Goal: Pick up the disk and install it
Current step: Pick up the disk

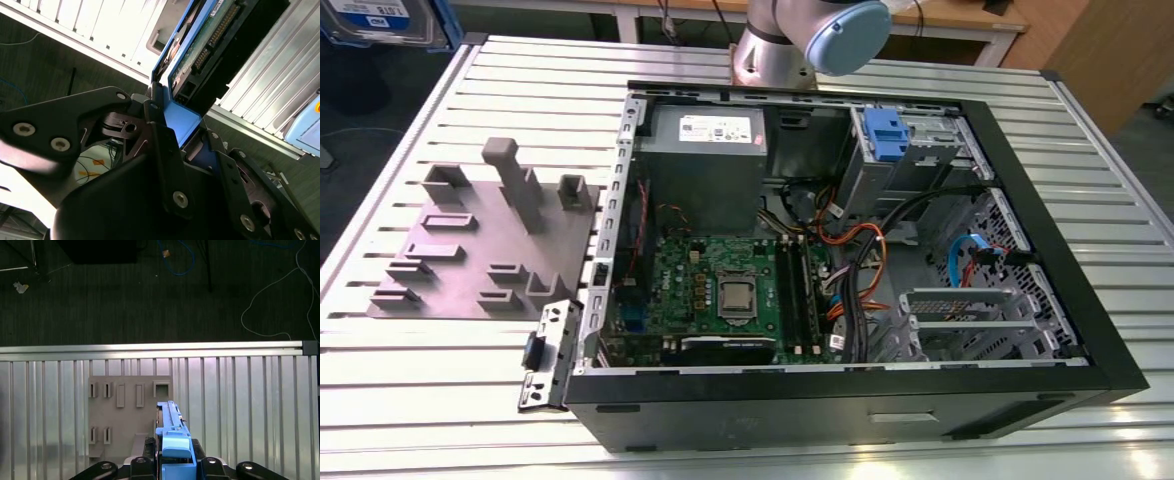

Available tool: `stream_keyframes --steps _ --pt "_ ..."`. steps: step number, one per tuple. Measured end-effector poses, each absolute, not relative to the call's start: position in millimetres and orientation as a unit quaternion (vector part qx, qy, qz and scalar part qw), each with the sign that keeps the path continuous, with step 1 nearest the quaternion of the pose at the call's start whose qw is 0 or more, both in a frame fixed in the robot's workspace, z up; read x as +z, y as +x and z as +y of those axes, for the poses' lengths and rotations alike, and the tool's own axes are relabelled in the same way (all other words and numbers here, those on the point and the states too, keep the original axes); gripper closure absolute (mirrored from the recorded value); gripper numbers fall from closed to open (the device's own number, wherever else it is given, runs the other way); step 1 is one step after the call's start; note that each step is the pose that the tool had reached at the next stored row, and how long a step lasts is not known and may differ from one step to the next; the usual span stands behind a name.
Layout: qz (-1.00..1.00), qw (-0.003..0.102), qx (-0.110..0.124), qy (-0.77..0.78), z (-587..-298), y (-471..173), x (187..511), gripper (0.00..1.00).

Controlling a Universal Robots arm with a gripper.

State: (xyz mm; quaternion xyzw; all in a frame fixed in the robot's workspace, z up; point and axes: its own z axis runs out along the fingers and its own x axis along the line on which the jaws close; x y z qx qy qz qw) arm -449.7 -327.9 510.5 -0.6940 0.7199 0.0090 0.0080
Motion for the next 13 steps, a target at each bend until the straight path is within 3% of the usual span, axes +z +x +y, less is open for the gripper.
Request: stream_keyframes --steps 13 --pt "0.720 0.008 0.009 -0.694 -328 -450 521 0.64"
